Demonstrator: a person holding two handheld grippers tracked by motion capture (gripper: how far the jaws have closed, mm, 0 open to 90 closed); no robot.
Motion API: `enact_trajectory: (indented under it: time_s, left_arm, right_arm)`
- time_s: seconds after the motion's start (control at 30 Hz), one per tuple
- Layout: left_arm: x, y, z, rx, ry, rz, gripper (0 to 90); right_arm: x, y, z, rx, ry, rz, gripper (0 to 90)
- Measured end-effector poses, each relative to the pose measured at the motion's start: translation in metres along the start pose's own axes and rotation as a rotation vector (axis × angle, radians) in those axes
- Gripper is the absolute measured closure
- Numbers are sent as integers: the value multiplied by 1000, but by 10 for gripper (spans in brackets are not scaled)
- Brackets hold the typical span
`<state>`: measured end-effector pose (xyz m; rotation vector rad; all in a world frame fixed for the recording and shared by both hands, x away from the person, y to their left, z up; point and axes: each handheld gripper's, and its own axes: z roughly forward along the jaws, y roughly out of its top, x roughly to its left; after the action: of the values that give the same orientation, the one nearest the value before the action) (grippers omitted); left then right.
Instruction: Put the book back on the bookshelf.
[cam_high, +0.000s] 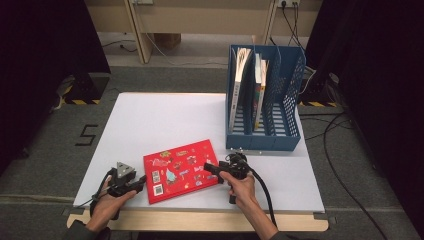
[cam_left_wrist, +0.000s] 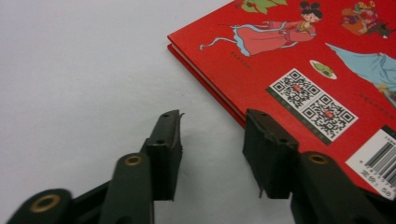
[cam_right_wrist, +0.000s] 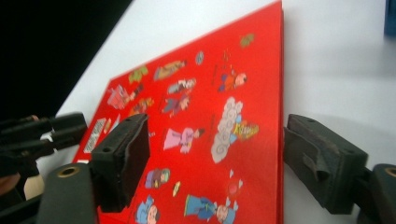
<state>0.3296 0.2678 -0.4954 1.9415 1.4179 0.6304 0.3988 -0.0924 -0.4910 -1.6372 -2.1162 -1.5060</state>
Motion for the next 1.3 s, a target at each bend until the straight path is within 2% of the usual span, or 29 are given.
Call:
enact_trajectory:
  time_s: [0.07, 0.17, 0.2, 0.27, 0.4, 0.43, 0.47, 0.5, 0.53, 0.6, 0.67, 0.73, 0.8, 0.9, 1.0, 1.03, 1.13, 1.3]
  left_arm:
    - [-2, -1, 0, -5, 6, -9, 615]
    - [-4, -1, 0, -9, 15, -13, 619]
    - [-5, -1, -1, -7, 18, -7, 635]
    - [-7, -1, 0, -9, 25, -4, 660]
    - [-10, 0, 1, -11, 24, -10, 654]
    - [-11, 0, 2, -18, 26, -10, 651]
    - [-11, 0, 2, -18, 26, -10, 649]
    - [-14, 1, 3, -21, 32, -2, 649]
    - [-16, 2, 3, -20, 37, 4, 649]
    - [-19, 3, 5, -26, 33, 4, 648]
    - [-23, 5, 6, -31, 31, 10, 619]
    - [-28, 7, 8, -34, 36, 19, 588]
    - [-31, 9, 10, -40, 35, 18, 574]
    - [-35, 12, 12, -49, 26, -4, 457]
    - [-39, 15, 16, -57, 30, -9, 448]
    - [-40, 16, 18, -58, 34, -16, 432]
    - [-42, 19, 21, -55, 35, -18, 383]
    - [-48, 24, 28, -61, 36, -23, 372]
  right_arm:
    - [5, 6, -5, -40, 33, 18, 284]
    - [17, 20, -11, -84, 44, -18, 358]
    - [20, 25, -11, -91, 75, -8, 368]
    - [38, 42, -11, -84, 60, -77, 386]
    - [60, 68, -14, -57, 42, -167, 456]
    - [66, 75, -14, -55, 44, -174, 465]
    - [66, 75, -14, -55, 44, -174, 465]
    - [73, 82, -15, -44, 40, -198, 466]
    - [86, 91, -13, -29, 18, -266, 466]
    - [98, 101, -11, -14, -2, -319, 471]
    - [108, 112, -10, -7, 1, -339, 474]
    - [119, 120, -10, 8, -11, -382, 471]
    - [127, 125, -10, 9, -10, -410, 470]
    - [142, 129, -11, 6, -10, -456, 470]
    - [155, 132, -12, 6, -23, -511, 466]
    - [158, 132, -12, 6, -21, -514, 467]
    - [167, 133, -14, 1, 4, -524, 471]
    - [184, 130, -16, -3, 53, -568, 475]
